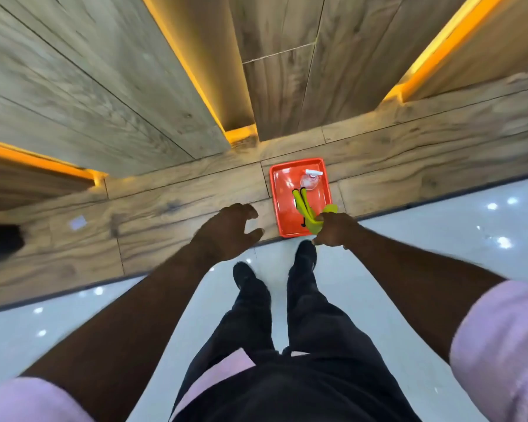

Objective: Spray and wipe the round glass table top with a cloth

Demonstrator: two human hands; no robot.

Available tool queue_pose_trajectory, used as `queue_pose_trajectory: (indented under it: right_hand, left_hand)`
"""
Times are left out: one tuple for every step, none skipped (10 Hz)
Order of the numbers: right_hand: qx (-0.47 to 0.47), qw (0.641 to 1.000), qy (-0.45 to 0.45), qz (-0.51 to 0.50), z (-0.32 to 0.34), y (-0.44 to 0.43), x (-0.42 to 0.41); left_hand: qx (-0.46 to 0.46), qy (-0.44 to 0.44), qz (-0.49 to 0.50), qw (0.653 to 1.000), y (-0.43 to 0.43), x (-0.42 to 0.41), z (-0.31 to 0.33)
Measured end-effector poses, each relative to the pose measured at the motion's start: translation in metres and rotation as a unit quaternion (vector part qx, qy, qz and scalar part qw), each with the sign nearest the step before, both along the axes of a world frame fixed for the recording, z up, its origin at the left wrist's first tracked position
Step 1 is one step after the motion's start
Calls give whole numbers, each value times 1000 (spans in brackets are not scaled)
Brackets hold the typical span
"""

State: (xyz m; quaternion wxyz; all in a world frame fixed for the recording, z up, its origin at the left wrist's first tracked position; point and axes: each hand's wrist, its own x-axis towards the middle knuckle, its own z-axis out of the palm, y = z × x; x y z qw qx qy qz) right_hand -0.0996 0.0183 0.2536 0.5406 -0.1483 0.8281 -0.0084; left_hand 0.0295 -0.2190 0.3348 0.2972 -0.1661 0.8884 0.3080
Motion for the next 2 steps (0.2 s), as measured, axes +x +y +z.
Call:
queue_pose_trajectory:
  right_hand:
    - [-37,999,31,-25,-14,3,-6]
    - [-72,994,67,-57,-13,5,-8]
  left_hand:
    - [14,9,29,999,15,-2,-6]
    - [13,9,39,999,25,0,-8]
